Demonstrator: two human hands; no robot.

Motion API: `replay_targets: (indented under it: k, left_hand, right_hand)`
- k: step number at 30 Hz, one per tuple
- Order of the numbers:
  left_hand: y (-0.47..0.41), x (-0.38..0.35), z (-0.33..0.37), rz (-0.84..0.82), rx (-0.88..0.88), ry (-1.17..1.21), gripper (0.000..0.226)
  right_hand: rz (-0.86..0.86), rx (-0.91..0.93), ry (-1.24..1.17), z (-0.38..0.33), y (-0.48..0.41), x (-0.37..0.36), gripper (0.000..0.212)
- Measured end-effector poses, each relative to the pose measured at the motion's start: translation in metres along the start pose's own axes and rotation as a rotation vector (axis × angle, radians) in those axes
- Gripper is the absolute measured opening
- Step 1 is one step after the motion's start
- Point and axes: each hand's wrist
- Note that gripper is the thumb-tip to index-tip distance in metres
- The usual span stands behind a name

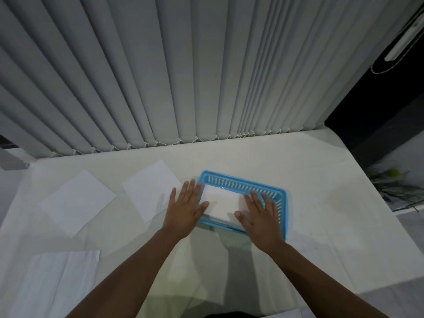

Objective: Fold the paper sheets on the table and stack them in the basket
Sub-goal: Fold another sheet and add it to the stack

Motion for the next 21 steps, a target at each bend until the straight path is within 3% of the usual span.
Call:
replay_targets:
  k: [2, 4, 7, 12, 21]
  left_hand:
    - [0.003, 0.006, -0.018, 0.062, 0.132, 0.117, 0.09]
    - [0.004, 0.014, -0.035, 0.081, 0.253, 0.163, 0.076]
    - [0.004, 0.024, -0.062, 0.064, 0.359, 0.139, 0.054]
    - [0.0, 0.045, -0.105, 0.034, 0.507, 0.138, 0.05]
    - [-0.017, 0.061, -0.159, -0.029, 0.526, 0.217, 0.052]
  right_hand:
    - [0.066, 0.025, -0.024, -0.008, -0.011, 0.006, 0.096]
    - [0.075, 0.057, -0.035, -0.023, -0.026, 0.01, 0.084]
    - [0.051, 0.148, -0.011, -0.055, -0.051, 0.008, 0.074]
    - [-0.088, 0.31, 0.027, -0.12, -0.097, 0.001, 0.061]
    - [-0.234, 0.488, 0.228, -0.213, -0.176, -0.022, 0.051]
Point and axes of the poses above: each hand's wrist, its own y-axis away from the middle knuckle, its own x-axis out of the back of the hand, z = x × y, and after that the axes turned 1 degree about y, right-handed
